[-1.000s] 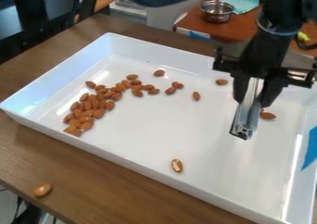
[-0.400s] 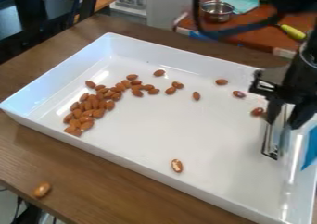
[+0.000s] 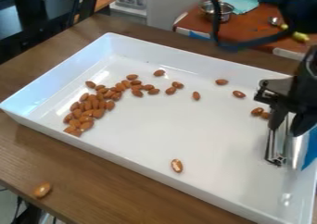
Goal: Sweep into pile
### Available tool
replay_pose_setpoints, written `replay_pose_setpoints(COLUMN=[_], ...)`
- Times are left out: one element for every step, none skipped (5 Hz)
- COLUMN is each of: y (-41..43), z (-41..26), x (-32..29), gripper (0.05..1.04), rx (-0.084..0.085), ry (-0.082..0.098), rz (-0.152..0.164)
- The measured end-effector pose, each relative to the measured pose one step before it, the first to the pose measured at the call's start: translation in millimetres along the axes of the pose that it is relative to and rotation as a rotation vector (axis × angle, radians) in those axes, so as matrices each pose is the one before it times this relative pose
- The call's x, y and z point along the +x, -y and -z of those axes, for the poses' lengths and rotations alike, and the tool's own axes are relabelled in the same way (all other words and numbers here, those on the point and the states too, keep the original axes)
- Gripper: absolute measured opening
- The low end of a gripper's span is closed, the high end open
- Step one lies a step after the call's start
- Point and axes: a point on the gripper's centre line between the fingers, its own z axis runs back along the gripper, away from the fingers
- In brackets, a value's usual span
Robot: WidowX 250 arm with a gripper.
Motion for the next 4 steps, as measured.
replay_pose_setpoints(y=[2.0, -2.07, -9.49, -17.07], z=[0.15, 4.78, 5.65, 4.6], x=[3.09, 4.18, 4.86, 2.56], gripper=[0.349, 0.349, 0.349, 0.349], rx=[-0.0152, -0.0158, -0.0123, -0.0506], ry=[0.0171, 0.0213, 0.0021, -0.049], rz=[-0.0008, -0.0058, -0.0192, -0.0148])
